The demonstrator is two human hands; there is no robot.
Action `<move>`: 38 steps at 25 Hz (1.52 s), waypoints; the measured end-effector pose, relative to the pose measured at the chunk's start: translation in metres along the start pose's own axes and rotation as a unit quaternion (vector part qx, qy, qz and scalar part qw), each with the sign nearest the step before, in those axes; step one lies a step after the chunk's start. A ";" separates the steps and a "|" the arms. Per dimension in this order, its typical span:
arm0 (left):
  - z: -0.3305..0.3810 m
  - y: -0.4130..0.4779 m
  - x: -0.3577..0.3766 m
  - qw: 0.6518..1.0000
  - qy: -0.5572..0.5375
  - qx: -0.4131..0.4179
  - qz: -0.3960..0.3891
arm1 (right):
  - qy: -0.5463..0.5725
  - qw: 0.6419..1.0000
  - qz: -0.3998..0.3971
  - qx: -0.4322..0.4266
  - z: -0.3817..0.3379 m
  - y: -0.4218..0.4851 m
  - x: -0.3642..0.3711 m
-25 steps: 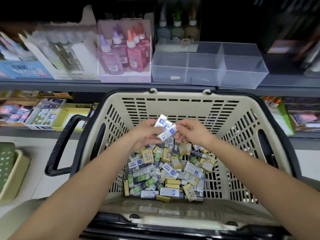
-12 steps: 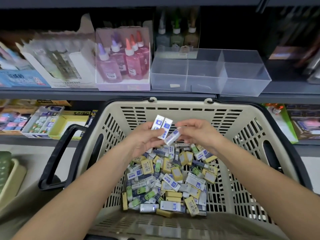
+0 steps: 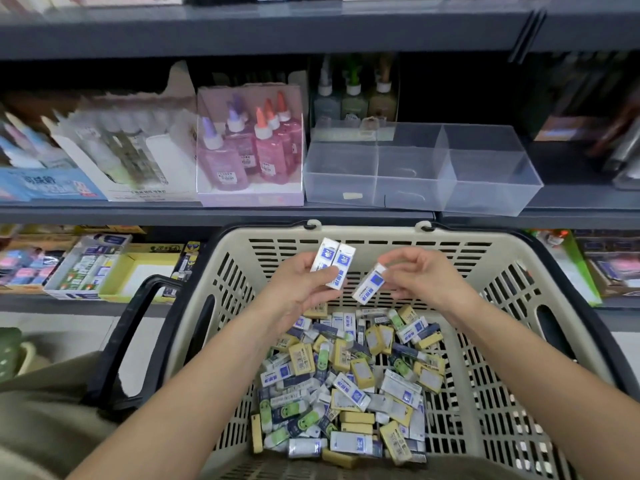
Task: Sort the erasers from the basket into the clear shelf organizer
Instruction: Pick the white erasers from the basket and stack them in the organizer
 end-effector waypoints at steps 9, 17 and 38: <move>0.092 0.014 -0.042 0.985 0.072 0.153 0.037 | 0.021 0.976 0.107 -0.190 -0.130 0.025 -0.011; 0.099 0.040 -0.059 0.984 0.063 0.155 0.063 | -0.298 0.926 0.148 -0.180 -0.172 0.098 0.027; 0.098 0.060 -0.056 0.985 0.002 0.158 0.072 | -0.437 0.881 0.023 -0.181 -0.163 0.092 0.062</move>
Point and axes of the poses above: each hand's wrist, its own y-axis towards the middle knuckle, its own x-axis out of the palm, z = x × y, the point moved 8 cm from there along y, towards the middle knuckle, and after that the axes turned 9 degrees about x, right-handed, at the moved point
